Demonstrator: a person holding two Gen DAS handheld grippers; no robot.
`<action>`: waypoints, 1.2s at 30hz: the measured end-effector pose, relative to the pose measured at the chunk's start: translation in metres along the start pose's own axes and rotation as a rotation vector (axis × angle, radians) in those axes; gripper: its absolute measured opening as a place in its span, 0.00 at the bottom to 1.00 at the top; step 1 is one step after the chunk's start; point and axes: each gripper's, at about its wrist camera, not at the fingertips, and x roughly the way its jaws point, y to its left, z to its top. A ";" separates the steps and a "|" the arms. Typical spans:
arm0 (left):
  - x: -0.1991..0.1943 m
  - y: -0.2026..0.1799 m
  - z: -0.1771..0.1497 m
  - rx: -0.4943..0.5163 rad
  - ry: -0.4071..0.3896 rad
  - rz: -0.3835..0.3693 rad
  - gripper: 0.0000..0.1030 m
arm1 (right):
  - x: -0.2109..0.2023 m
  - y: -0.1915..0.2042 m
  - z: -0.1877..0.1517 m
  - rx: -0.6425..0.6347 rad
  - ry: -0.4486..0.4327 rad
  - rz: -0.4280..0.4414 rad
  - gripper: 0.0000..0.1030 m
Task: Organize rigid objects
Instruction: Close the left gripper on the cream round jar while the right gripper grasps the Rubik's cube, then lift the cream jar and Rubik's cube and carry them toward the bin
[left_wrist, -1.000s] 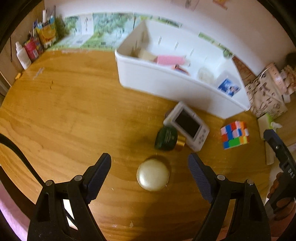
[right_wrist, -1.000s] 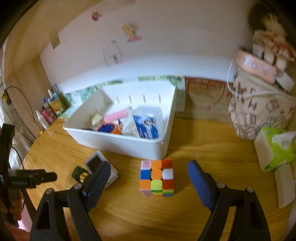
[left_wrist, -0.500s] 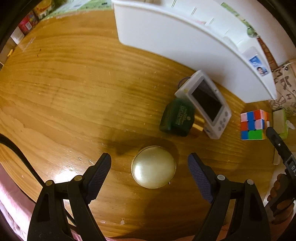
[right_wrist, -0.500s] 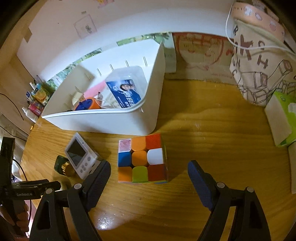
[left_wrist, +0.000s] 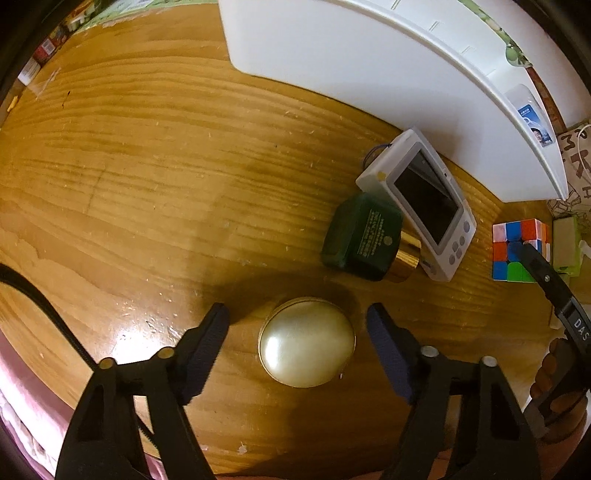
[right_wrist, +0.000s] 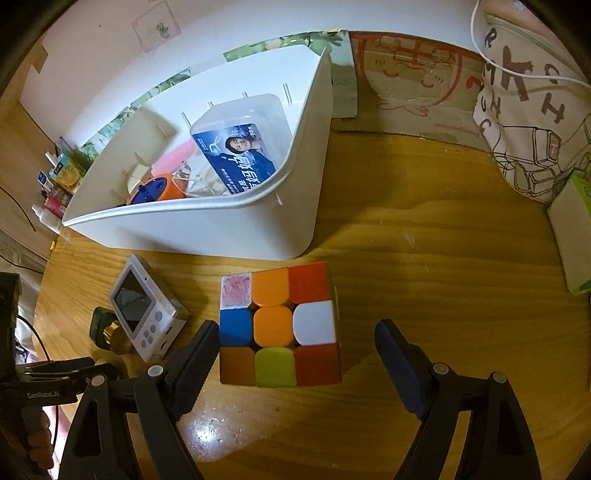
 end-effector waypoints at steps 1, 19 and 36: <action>-0.001 0.000 0.001 0.002 -0.003 0.001 0.70 | 0.001 0.001 0.000 -0.003 -0.001 -0.006 0.83; -0.006 -0.002 0.001 -0.008 0.004 -0.036 0.39 | 0.008 0.006 -0.004 -0.023 0.033 0.017 0.60; -0.020 0.013 -0.028 -0.030 0.005 -0.088 0.56 | -0.024 0.011 -0.026 -0.003 -0.003 0.049 0.59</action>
